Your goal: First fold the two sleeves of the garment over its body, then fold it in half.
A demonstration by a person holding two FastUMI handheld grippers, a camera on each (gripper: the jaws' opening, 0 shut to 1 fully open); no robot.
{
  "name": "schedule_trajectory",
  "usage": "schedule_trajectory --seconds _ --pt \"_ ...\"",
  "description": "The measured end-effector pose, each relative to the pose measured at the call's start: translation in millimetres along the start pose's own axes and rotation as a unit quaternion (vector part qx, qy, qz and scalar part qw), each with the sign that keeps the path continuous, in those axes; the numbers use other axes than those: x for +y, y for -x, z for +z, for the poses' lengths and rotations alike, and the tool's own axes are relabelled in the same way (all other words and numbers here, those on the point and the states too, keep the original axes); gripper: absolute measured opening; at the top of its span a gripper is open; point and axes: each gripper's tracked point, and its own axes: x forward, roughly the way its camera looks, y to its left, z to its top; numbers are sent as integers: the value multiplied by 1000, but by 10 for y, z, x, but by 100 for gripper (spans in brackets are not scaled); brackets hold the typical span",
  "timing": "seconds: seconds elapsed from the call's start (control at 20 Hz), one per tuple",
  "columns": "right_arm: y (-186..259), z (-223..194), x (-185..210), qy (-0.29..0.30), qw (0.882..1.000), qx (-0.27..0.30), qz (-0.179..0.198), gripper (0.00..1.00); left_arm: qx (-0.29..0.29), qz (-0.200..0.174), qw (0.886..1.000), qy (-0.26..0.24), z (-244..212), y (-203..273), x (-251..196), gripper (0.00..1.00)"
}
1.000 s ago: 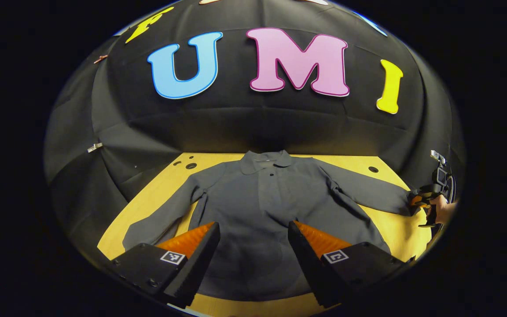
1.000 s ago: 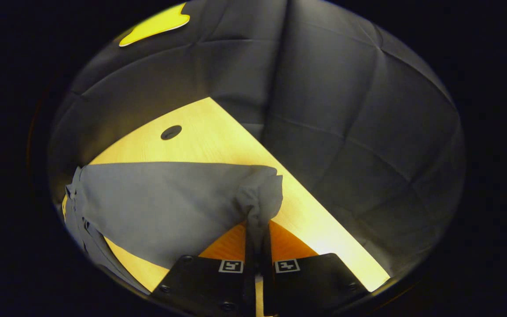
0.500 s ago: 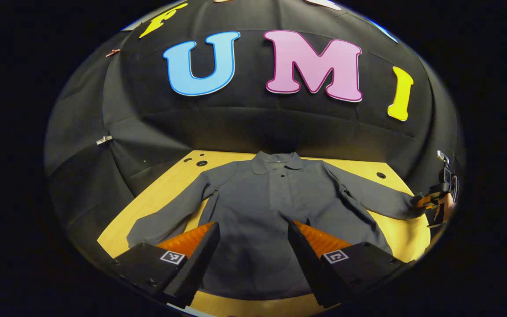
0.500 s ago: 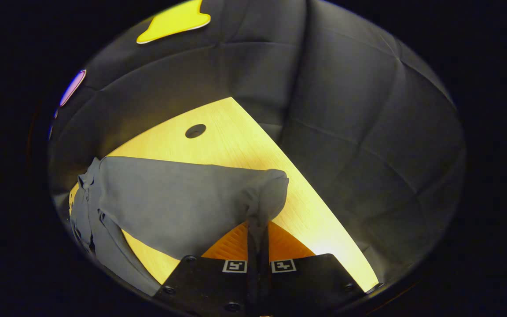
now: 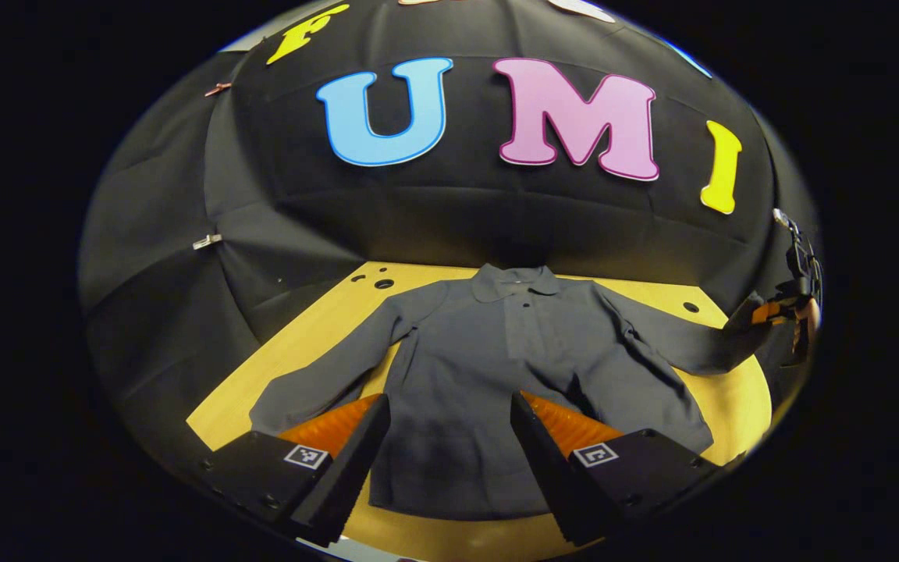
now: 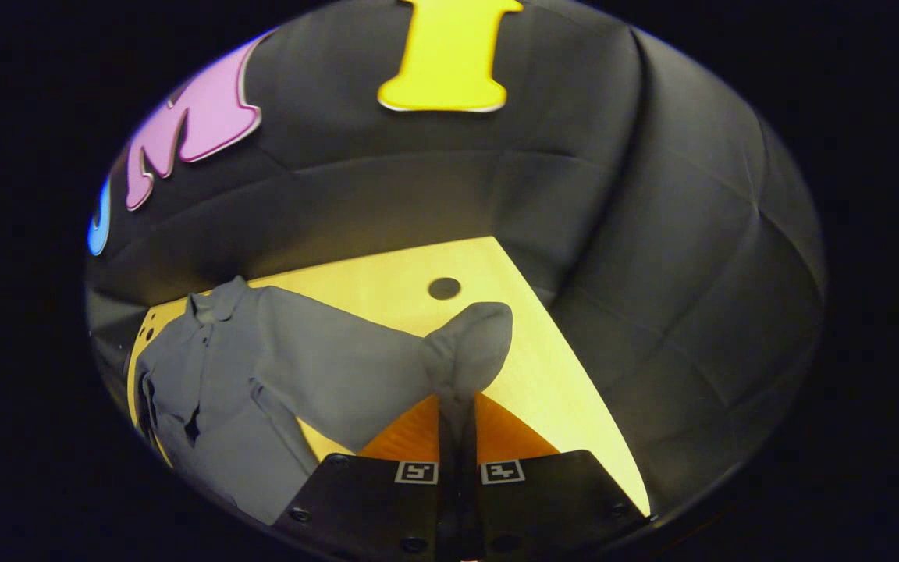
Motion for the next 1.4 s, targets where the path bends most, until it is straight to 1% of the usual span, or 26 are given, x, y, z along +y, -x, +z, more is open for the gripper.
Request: schedule_trajectory --seconds 0.15,0.25,0.4,0.55,0.7,0.95,1.2,1.4 --pt "331 240 343 10 999 -6 48 5 -8 13 1000 -14 31 68 179 98" --pt "507 354 533 30 997 -13 66 5 -21 18 999 -29 107 124 284 98" --pt "747 556 814 58 994 -18 94 5 -28 15 999 -42 157 200 389 98" --pt "828 669 1214 78 989 -26 124 5 -42 16 997 -62 223 242 516 98" --pt "841 696 1756 96 984 -26 150 5 -37 8 998 -43 219 247 611 98" --pt "816 557 2683 128 973 -16 193 5 -21 17 1000 -4 104 212 850 98" --pt "803 296 3547 174 956 -1 237 5 -4 35 999 25 -90 228 1076 98" --pt "807 108 4281 185 943 9 278 5 21 51 998 44 -315 249 1241 98"
